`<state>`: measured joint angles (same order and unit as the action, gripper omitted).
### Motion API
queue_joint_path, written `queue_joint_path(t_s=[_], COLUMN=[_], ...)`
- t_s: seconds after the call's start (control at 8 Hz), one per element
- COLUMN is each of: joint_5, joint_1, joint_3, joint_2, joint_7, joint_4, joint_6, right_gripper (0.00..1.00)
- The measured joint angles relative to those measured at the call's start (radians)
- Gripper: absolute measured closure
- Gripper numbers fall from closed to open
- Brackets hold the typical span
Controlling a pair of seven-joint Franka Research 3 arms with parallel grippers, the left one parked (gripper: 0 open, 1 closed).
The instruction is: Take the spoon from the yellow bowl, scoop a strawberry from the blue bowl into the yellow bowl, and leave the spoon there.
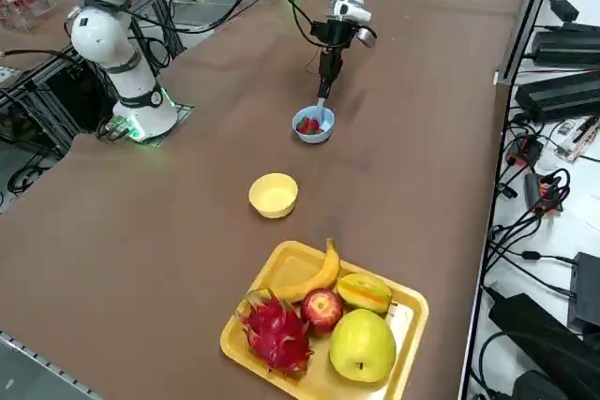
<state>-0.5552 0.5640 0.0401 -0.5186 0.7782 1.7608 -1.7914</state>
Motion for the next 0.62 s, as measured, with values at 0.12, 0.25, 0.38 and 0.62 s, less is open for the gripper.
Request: queue_joint_path(t_s=[0.12,0.25,0.38,0.62], joint_5=[-0.004,-0.016,-0.026,-0.047], joint_1=[0.011,0.023,0.034,0.048], joint_3=[0.000,0.000,0.000,0.000], joint_2=[-0.013,-0.032,-0.053,-0.081], joint_7=[0.000,-0.002,-0.003,-0.012], joint_4=[-0.013,-0.032,-0.052,-0.075], joint_6=[0.014,0.036,0.056,0.080], right_gripper=[0.89,0.89,0.89,0.89])
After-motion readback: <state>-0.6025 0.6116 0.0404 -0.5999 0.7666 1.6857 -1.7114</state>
